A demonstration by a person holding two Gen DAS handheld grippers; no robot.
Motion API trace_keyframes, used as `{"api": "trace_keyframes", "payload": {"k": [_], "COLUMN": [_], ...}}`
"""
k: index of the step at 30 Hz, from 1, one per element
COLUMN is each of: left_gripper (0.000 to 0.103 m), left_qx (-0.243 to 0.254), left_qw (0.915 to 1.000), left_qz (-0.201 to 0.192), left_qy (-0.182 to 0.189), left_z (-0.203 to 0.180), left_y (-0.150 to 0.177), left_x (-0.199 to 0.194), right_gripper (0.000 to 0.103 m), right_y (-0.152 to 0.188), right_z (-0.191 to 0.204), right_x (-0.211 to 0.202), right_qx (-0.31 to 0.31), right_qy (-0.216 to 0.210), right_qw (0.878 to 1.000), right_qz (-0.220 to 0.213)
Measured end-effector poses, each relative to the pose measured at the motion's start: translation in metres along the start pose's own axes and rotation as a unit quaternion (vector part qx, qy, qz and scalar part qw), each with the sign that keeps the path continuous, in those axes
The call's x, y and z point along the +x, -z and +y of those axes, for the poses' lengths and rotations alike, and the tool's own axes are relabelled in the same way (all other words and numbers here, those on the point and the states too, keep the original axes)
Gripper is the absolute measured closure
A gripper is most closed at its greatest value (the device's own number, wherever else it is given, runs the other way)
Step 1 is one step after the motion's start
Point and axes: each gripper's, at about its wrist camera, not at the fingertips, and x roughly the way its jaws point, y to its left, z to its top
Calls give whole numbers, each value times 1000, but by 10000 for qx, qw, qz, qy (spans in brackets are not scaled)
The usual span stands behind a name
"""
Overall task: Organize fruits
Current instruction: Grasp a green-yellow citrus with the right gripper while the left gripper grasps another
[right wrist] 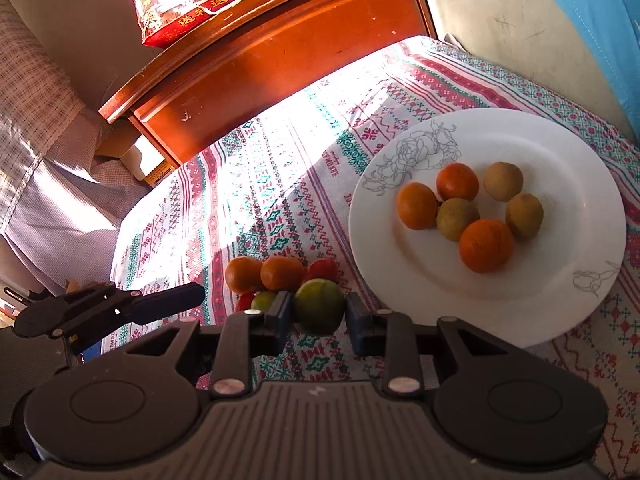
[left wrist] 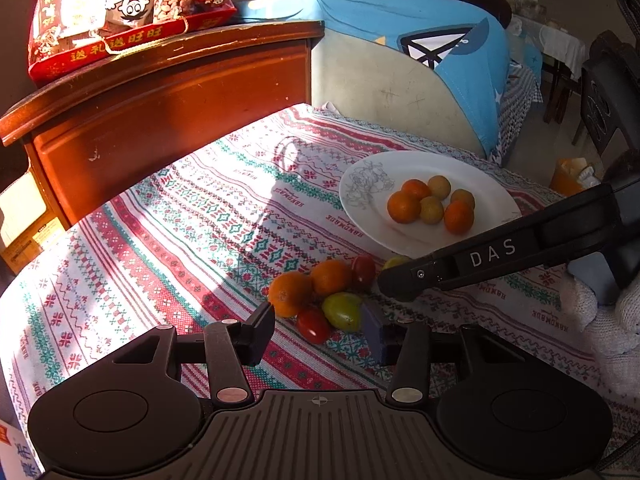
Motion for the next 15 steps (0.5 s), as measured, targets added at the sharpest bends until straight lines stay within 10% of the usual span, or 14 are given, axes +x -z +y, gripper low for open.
{"api": "trace_keyframes", "payload": {"k": [15], "left_gripper": [58], "left_qx": [678], "left_qw": [9976], "left_qz": [107], "left_qy": [-85], "left_z": [-27], "left_y": [-1], "left_x": [25], "right_gripper": [73], "right_y": [1], "right_z": [-8], "right_x": [-16], "right_qx": [138], "right_qy": [-26], "right_qw": [9999], "right_qz": [-91]}}
